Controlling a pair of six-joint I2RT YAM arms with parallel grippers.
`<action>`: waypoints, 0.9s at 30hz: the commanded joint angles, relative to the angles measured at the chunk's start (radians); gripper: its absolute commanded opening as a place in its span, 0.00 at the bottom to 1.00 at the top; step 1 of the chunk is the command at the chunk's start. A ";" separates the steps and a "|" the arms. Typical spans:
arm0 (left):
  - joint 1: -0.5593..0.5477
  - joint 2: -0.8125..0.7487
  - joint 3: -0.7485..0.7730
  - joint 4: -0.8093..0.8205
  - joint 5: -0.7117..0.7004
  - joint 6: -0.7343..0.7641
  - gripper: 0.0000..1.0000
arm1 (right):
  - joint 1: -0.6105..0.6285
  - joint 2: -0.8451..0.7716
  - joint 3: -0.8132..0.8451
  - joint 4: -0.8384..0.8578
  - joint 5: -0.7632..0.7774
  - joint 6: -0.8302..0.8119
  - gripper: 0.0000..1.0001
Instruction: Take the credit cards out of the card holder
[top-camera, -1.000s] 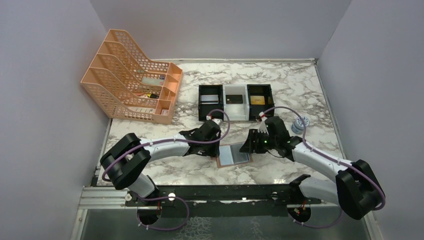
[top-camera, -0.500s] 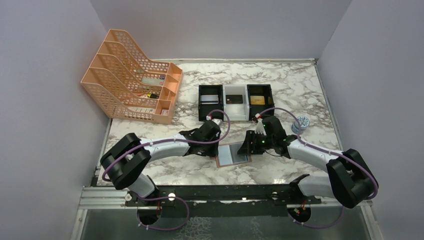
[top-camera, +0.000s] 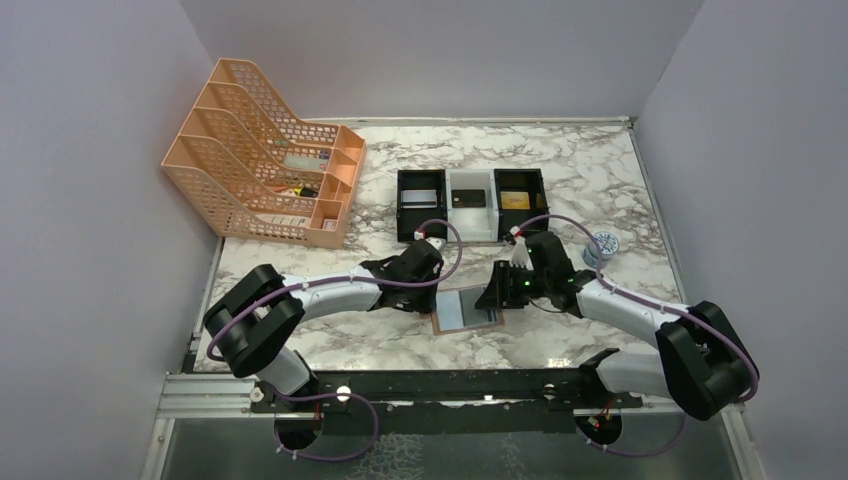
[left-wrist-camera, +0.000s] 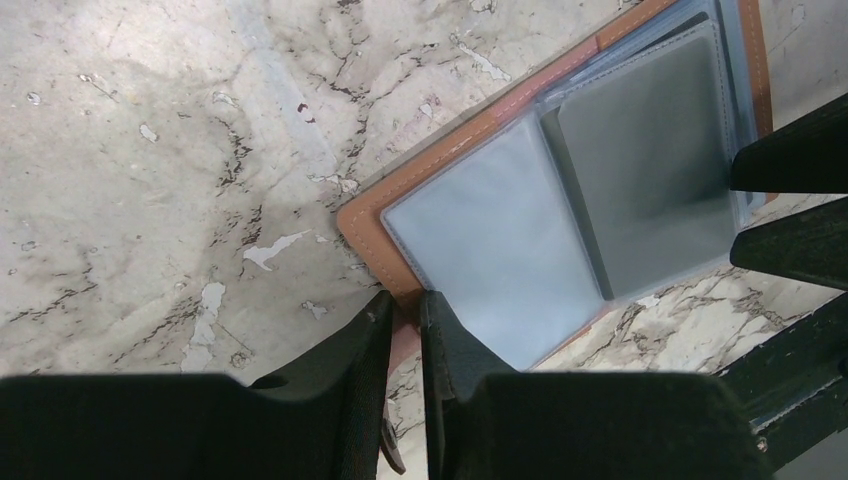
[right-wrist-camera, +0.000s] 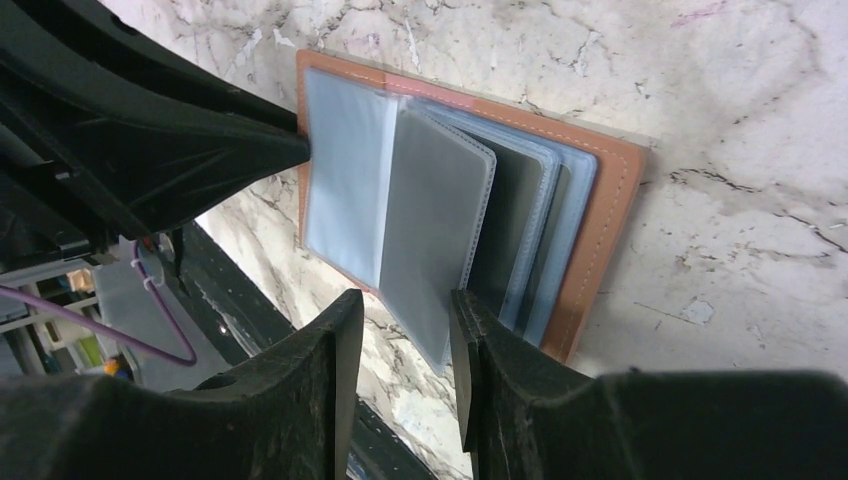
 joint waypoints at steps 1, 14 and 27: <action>-0.006 0.014 0.022 0.012 -0.004 0.012 0.19 | 0.001 -0.021 0.017 0.016 -0.070 0.018 0.37; -0.007 0.002 0.022 0.012 -0.007 0.009 0.19 | 0.001 -0.043 -0.015 0.129 -0.179 0.112 0.37; -0.008 -0.008 0.026 0.011 -0.008 0.010 0.19 | 0.001 0.085 -0.001 0.269 -0.349 0.160 0.39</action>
